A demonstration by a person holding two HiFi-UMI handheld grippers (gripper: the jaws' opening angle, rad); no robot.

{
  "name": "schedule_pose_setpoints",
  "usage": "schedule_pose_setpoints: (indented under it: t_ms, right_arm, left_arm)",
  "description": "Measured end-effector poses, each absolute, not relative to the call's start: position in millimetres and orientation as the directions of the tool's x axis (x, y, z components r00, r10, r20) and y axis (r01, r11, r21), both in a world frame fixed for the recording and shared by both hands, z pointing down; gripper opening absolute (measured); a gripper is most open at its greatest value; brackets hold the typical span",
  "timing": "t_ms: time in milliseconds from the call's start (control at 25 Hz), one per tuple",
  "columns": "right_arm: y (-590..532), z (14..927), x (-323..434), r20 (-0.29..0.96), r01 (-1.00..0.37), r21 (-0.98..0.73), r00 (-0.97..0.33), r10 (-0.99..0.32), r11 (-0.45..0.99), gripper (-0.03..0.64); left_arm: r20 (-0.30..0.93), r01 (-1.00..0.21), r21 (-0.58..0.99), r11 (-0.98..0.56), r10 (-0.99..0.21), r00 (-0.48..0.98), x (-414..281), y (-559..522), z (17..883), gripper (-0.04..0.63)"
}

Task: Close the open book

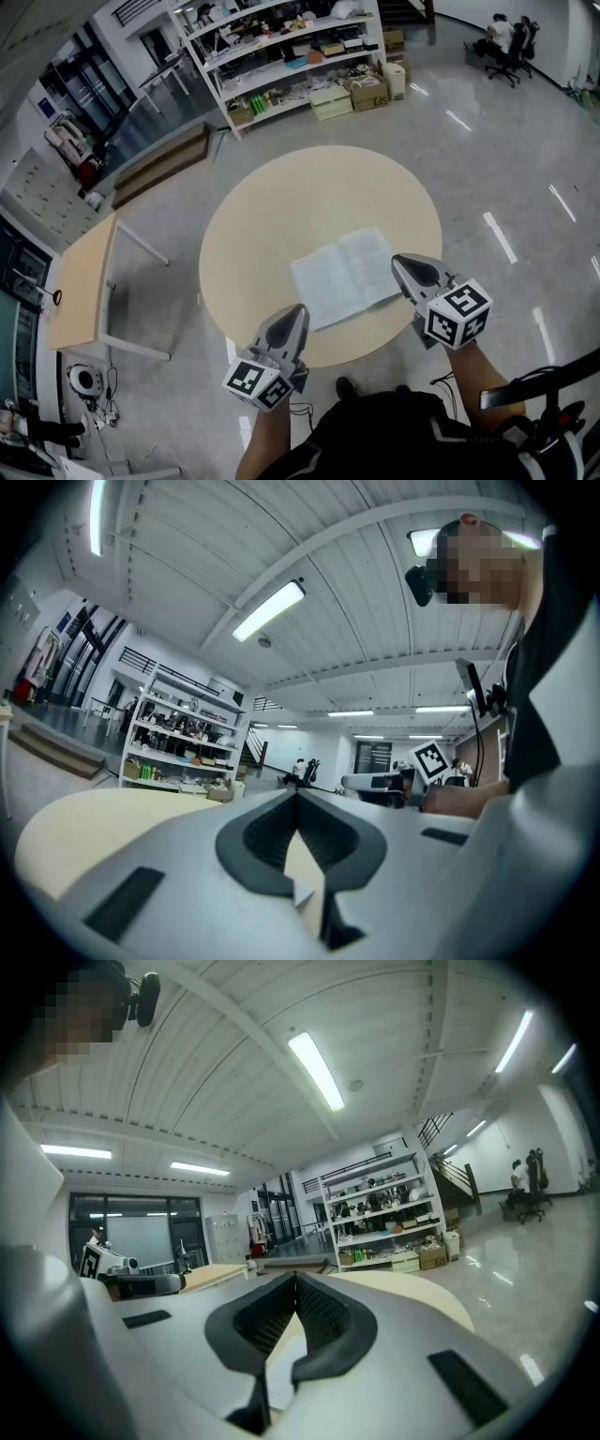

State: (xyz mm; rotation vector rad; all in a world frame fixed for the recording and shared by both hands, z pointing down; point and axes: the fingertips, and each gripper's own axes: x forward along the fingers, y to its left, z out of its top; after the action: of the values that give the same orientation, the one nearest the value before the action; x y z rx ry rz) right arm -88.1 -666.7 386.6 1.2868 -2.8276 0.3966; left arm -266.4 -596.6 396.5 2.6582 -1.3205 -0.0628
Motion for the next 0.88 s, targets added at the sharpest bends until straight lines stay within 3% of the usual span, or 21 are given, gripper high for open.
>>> schedule_pose_setpoints:
  t_ms: [360, 560, 880]
  right_arm:
    - [-698.2, 401.5, -107.9, 0.122, -0.787, -0.328, -0.583, -0.803, 0.522, 0.012]
    - [-716.2, 464.8, -90.4, 0.252, -0.824, -0.376, -0.530, -0.809, 0.423, 0.086]
    - [-716.7, 590.5, -64.7, 0.446, -0.780, -0.589, -0.532, -0.720, 0.211, 0.183]
  left_arm:
    - [0.072, -0.733, 0.202, -0.649, -0.737, 0.672, -288.9, -651.1, 412.2, -0.009]
    - [0.113, -0.735, 0.253, -0.629, -0.736, 0.668, -280.8, -667.6, 442.7, -0.010]
    - [0.256, -0.790, 0.271, -0.550, -0.750, 0.610, -256.9, -675.0, 528.3, -0.010]
